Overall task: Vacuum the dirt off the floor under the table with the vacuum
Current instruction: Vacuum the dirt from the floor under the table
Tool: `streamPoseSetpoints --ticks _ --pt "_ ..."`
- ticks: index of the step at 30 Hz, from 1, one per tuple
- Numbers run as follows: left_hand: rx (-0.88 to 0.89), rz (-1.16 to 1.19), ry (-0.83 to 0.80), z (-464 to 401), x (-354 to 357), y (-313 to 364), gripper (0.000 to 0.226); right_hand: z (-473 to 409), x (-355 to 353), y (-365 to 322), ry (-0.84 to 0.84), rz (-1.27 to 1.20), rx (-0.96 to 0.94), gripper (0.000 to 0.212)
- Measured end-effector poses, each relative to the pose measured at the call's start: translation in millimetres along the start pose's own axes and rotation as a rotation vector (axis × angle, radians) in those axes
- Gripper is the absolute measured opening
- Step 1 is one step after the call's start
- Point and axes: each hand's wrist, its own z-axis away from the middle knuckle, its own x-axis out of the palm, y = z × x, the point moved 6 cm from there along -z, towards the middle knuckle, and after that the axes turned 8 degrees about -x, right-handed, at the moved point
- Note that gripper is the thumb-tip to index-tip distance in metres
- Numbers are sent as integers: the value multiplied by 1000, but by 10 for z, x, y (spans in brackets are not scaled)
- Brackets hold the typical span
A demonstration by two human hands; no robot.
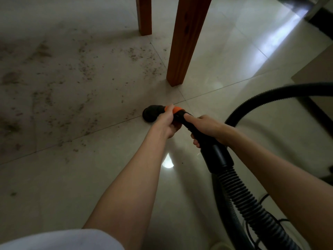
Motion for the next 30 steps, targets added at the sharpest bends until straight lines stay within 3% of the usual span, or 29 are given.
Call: streamPoseSetpoints --ticks 6,11,15,18,23,30 --pt "-110 -73 -14 -13 -98 -226 47 98 -16 96 -9 15 25 35" --pt "-153 -209 -57 67 -173 -438 34 266 86 305 -152 -218 144 41" --pt "-194 -116 -36 150 -171 -586 35 408 208 407 -55 -182 107 40" --pt "-171 -7 105 174 -256 -665 51 516 408 484 2 -150 75 37" --pt "-120 -59 204 260 -436 -884 32 764 603 689 39 -90 89 36" --pt "-226 -125 230 516 -302 -1477 32 1287 524 1022 70 -39 205 32"
